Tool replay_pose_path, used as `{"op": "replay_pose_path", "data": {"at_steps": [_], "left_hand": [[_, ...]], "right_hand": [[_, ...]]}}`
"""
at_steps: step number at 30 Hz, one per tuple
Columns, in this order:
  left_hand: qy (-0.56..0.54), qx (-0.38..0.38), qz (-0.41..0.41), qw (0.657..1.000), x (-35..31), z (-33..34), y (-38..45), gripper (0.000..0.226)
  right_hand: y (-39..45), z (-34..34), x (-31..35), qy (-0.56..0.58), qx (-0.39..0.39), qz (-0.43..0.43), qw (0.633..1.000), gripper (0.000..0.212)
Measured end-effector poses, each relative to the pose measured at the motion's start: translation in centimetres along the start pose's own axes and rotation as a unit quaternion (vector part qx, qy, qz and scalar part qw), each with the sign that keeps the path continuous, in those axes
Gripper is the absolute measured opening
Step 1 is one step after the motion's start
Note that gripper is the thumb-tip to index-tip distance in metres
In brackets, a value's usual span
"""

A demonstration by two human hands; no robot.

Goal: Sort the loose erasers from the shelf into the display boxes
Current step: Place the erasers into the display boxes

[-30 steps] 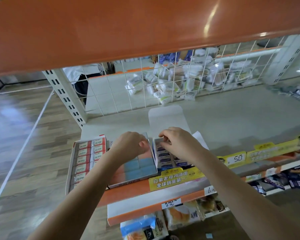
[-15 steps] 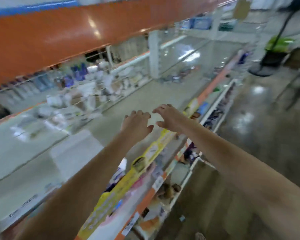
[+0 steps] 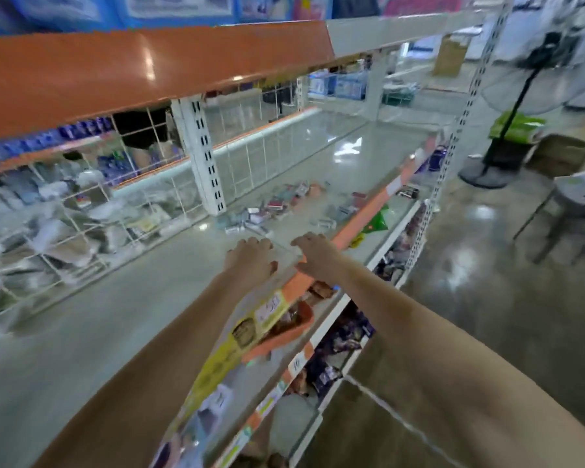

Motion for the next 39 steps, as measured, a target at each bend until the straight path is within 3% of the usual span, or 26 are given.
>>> {"op": "replay_pose_path", "data": {"at_steps": [10,15,19,23,25,30,39], "left_hand": [[-0.087,-0.096,-0.138,0.982,3.3,-0.9,12.5,0.039],[-0.101,-0.055,-0.166,0.979,4.2,-0.4,14.9,0.034],[-0.12,-0.08,-0.183,0.973,4.4,-0.4,14.5,0.029],[-0.151,-0.115,-0.177,0.966,4.0,-0.4,11.7,0.014],[-0.178,-0.129,-0.199,0.955,4.1,-0.6,9.3,0.019],[-0.265,-0.152,-0.265,0.915,6.3,-1.4,1.3,0.025],[-0.306,-0.165,-0.376,0.859,15.2,-1.8,-18.3,0.017]], "right_hand": [[12.1,-1.1,-6.6,0.007,-0.047,-0.069,0.996,0.045],[15.3,-0.9,-7.8,-0.043,-0.033,-0.157,0.986,0.041],[16.3,-0.9,-8.6,-0.039,-0.022,-0.233,0.972,0.035],[16.2,-2.0,-8.4,0.13,-0.081,-0.256,0.955,0.025],[15.4,-2.9,-7.1,0.233,-0.102,-0.255,0.933,0.021],[13.2,-3.3,-0.3,0.442,0.031,-0.266,0.856,0.027],[6.5,-0.1,17.7,0.573,0.153,-0.26,0.762,0.013]]}}
Point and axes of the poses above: each hand's wrist, its own y-axis towards the middle knuckle, its own z-axis out of the palm, x = y × z, the point moved 3 cm from there along y, towards the middle knuckle, and after that the axes turned 11 degrees about -z, right-handed, at the moved point
